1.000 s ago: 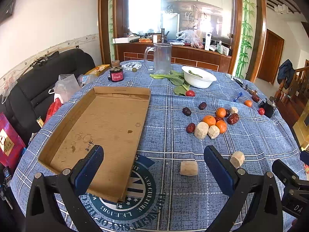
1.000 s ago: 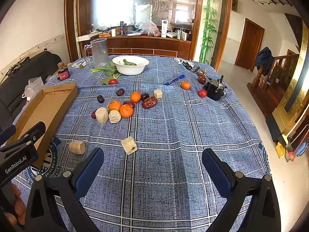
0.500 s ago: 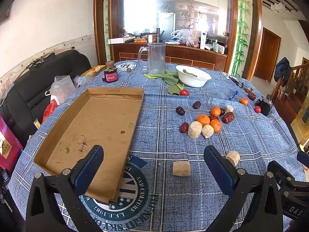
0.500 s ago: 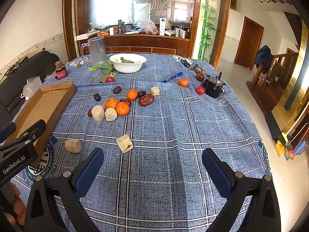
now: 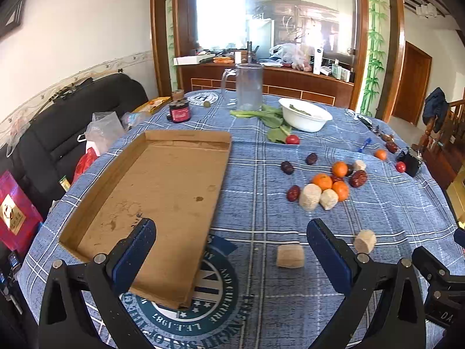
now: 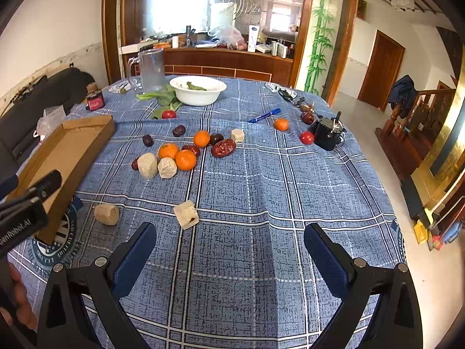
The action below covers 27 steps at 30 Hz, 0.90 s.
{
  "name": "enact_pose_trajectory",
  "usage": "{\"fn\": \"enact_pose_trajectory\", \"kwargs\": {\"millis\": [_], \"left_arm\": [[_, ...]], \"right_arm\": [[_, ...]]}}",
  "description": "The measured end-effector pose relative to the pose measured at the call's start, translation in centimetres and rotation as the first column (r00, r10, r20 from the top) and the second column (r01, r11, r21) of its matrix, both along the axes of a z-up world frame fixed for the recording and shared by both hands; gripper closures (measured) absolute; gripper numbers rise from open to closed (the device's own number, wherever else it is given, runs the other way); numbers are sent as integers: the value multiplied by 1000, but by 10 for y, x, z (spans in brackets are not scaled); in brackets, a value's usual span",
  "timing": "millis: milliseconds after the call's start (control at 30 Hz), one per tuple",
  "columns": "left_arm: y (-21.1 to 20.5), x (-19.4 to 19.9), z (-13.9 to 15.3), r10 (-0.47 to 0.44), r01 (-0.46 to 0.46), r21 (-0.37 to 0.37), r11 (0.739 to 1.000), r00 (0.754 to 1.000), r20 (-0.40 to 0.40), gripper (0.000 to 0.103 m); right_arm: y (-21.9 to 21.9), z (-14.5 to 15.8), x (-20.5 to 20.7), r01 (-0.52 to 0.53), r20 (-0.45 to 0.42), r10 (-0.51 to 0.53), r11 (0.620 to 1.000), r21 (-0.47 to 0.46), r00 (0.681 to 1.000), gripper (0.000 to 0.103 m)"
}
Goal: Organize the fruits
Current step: 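Grasp the beige cube pastry with the left gripper while the right grasps another pastry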
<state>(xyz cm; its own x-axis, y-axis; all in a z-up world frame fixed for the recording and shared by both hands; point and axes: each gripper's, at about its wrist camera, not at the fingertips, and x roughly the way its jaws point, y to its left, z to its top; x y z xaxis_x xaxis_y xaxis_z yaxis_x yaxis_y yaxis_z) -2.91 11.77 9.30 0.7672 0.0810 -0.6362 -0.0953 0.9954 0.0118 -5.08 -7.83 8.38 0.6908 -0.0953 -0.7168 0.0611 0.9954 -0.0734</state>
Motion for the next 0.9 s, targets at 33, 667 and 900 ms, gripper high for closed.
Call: {"fn": "enact_pose_trajectory", "kwargs": {"millis": [33, 667, 900], "left_arm": [[2, 1, -1, 11, -11, 8, 1000, 1000, -3, 0], [-8, 0, -22, -103, 119, 122, 985, 987, -124, 0], [-40, 24, -35, -200, 226, 104, 968, 956, -215, 0]], "right_arm": [[-1, -2, 2, -7, -6, 7, 1000, -2, 1000, 1], [28, -74, 82, -242, -240, 255, 967, 83, 937, 66], [20, -67, 80, -273, -202, 285, 958, 86, 937, 75]]}}
